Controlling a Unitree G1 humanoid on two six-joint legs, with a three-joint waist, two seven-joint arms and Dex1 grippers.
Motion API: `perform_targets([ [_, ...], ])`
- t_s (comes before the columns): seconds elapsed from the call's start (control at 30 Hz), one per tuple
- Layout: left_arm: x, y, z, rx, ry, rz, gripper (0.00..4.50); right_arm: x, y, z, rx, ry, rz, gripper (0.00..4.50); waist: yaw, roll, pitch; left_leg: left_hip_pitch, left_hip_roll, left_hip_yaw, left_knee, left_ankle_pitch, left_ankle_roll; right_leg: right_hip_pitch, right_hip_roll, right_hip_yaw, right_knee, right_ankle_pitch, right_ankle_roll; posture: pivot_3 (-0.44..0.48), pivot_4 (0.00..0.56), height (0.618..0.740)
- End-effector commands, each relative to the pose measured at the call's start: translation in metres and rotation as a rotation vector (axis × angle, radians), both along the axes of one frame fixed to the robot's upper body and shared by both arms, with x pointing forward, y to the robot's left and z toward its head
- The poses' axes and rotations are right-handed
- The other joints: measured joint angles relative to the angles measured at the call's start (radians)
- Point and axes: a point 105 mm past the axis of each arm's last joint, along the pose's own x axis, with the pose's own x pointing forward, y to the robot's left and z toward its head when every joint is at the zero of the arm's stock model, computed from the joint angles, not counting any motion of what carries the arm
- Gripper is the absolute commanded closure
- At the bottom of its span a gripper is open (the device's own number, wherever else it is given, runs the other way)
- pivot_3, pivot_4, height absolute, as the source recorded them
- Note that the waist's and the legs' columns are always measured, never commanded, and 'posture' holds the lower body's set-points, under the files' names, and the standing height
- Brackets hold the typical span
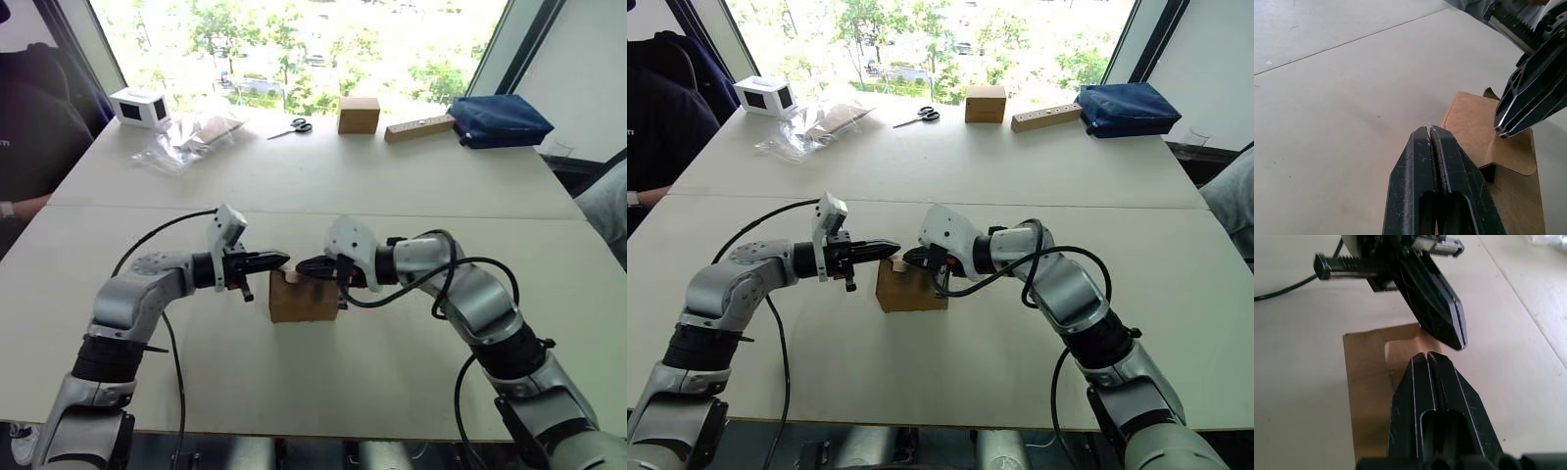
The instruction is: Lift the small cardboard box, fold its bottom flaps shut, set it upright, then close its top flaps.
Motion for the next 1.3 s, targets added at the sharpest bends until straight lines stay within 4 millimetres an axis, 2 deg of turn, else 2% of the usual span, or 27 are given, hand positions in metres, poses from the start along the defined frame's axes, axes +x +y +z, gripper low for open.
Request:
perform_targets([
  [0.03,-0.003,-0.009,0.013,-0.006,-0.048,-0.034,4.46,-0.020,-0.003,0.010,0.002,-0.032,0.057,4.50,0.000,0.000,0.000,0.000,0.000,0.000,0.000,0.000,0.000,0.000,0.000,0.000,0.000,0.000,0.000,0.000,0.150,0.740],
  [0.23,-0.002,-0.010,0.016,-0.005,-0.055,-0.036,4.46,-0.021,-0.004,-0.003,-0.030,-0.023,0.028,4.50,-0.002,0.000,0.000,0.000,0.000,0.000,0.000,-0.001,0.001,0.000,0.000,0.000,0.000,0.000,0.000,0.000,0.150,0.740],
  [0.5,-0.004,-0.008,0.024,0.009,-0.082,-0.046,4.46,-0.014,0.002,-0.007,-0.006,-0.015,0.004,4.50,-0.001,0.000,0.000,0.000,0.000,0.000,0.000,0.000,0.001,0.000,0.000,0.000,0.000,0.000,0.000,0.000,0.150,0.740],
  [0.83,-0.002,-0.002,0.023,0.016,-0.091,-0.017,4.46,-0.013,0.008,-0.015,-0.011,-0.005,0.015,4.50,-0.001,0.000,0.000,0.000,0.000,0.000,0.000,0.000,0.001,0.000,0.000,0.000,0.000,0.000,0.000,0.000,0.150,0.740],
  [0.97,-0.009,-0.005,0.024,0.018,-0.088,-0.039,4.46,-0.011,0.008,-0.020,-0.021,0.000,0.005,4.50,-0.001,0.000,0.000,0.000,0.000,0.000,0.000,0.000,0.001,0.000,0.000,0.000,0.000,0.000,0.000,0.000,0.150,0.740],
  [1.2,-0.020,-0.007,0.010,0.021,-0.048,-0.019,4.46,-0.013,0.005,-0.009,0.010,-0.010,0.004,4.50,-0.001,0.000,0.000,0.000,0.000,0.000,0.000,0.000,0.001,0.000,0.000,0.000,0.000,0.000,0.000,0.000,0.150,0.740],
  [1.3,-0.017,-0.007,0.005,0.015,-0.039,0.009,4.46,-0.018,0.003,-0.006,0.016,-0.002,0.023,4.50,0.002,0.000,0.000,0.000,0.000,0.000,0.000,0.000,0.001,0.000,0.000,0.000,0.000,0.000,0.000,0.000,0.150,0.740],
])
